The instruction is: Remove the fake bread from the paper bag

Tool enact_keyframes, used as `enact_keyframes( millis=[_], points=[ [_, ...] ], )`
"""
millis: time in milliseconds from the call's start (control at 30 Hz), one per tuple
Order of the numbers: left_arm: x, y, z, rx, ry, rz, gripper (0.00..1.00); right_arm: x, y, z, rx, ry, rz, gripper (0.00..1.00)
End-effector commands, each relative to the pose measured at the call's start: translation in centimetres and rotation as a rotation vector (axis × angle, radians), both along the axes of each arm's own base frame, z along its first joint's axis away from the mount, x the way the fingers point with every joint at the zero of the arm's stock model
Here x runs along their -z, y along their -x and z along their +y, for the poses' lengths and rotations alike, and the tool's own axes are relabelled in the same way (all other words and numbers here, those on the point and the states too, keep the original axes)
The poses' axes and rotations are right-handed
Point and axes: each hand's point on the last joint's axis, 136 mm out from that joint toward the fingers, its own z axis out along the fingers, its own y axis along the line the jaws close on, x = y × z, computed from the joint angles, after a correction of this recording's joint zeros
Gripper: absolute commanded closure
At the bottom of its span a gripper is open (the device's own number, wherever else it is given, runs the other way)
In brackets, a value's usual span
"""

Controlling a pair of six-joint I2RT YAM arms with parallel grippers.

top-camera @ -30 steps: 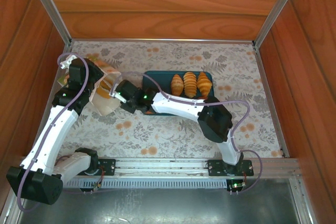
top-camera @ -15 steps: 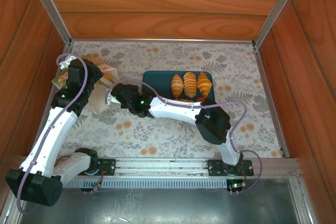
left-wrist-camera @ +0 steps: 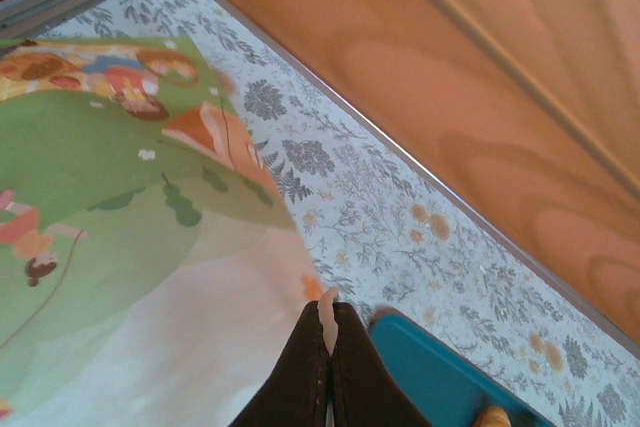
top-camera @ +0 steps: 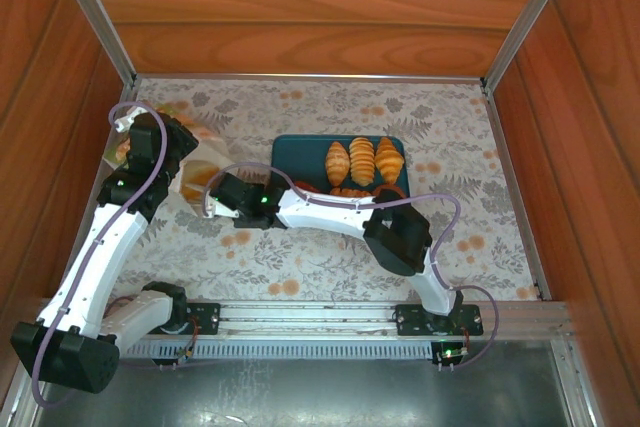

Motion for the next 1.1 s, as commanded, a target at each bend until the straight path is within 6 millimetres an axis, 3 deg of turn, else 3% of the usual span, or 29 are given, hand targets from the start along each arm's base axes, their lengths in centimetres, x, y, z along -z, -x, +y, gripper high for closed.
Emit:
enact_keyframes(
  millis=[0, 367, 600, 767, 1067],
  points=[
    [-1.4, 0.2, 0.1, -0.002, 0.016, -0.033, 1.0, -2.6, 1.7, -0.1, 0.037, -0.065, 0.103, 0.63],
    [-1.7, 0.3, 0.0, 0.008, 0.021, -0.041, 1.0, -6.7, 1.8, -1.7, 0.108, -0.199, 0.21, 0.59],
    [-2.3, 0.3, -0.3, 0.033, 0.016, -0.053, 1.0, -4.6, 2.2, -3.1, 0.04, -0.048, 0.239, 0.55],
    [-2.4, 0.4, -0.5, 0.043, 0.018, -0.057, 1.0, -4.0, 0.7, -3.6, 0.044, 0.018, 0.218, 0.52],
    [-2.6, 0.4, -0.8, 0.061, 0.025, -0.059, 1.0, -4.0, -1.4, -1.9, 0.034, 0.013, 0.191, 0.49]
  ],
)
